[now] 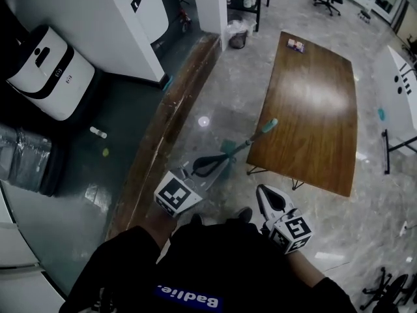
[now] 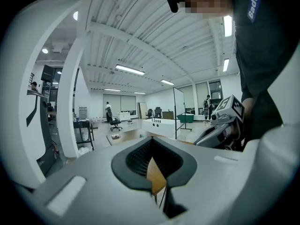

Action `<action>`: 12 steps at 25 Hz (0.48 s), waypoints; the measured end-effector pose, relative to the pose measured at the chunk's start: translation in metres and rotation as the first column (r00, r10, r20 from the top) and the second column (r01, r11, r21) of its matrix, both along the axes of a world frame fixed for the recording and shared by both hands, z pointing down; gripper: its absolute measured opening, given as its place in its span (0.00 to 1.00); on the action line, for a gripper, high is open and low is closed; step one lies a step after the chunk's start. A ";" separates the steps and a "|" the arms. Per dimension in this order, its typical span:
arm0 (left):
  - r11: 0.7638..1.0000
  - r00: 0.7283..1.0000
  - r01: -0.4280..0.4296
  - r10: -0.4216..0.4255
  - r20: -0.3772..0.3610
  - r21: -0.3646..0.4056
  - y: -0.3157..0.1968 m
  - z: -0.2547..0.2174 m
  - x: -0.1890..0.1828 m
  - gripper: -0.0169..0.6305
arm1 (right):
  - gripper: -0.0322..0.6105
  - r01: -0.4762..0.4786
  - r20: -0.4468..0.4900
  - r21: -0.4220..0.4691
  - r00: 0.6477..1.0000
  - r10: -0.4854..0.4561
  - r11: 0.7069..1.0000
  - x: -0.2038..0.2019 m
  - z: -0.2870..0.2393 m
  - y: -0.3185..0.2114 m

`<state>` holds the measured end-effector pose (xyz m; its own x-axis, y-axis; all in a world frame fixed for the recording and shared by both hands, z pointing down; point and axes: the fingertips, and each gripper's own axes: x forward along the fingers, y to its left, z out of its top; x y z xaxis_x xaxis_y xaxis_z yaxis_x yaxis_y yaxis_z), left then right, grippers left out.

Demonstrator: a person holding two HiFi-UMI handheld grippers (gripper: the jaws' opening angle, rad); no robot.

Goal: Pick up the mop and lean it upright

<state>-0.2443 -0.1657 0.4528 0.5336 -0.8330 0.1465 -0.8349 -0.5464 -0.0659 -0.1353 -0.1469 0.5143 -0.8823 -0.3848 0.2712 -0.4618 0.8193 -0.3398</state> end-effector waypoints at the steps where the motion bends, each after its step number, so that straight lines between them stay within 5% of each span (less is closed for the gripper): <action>1: 1.000 1.000 0.001 -0.001 -0.003 0.000 0.007 -0.001 -0.002 0.05 | 0.06 -0.008 -0.002 0.011 1.000 0.008 1.000 -0.002 -0.004 0.006; 12: 1.000 0.996 -0.012 0.011 -0.094 -0.003 0.121 -0.029 -0.050 0.05 | 0.06 -0.131 -0.053 0.070 0.989 0.135 0.989 -0.046 -0.017 0.115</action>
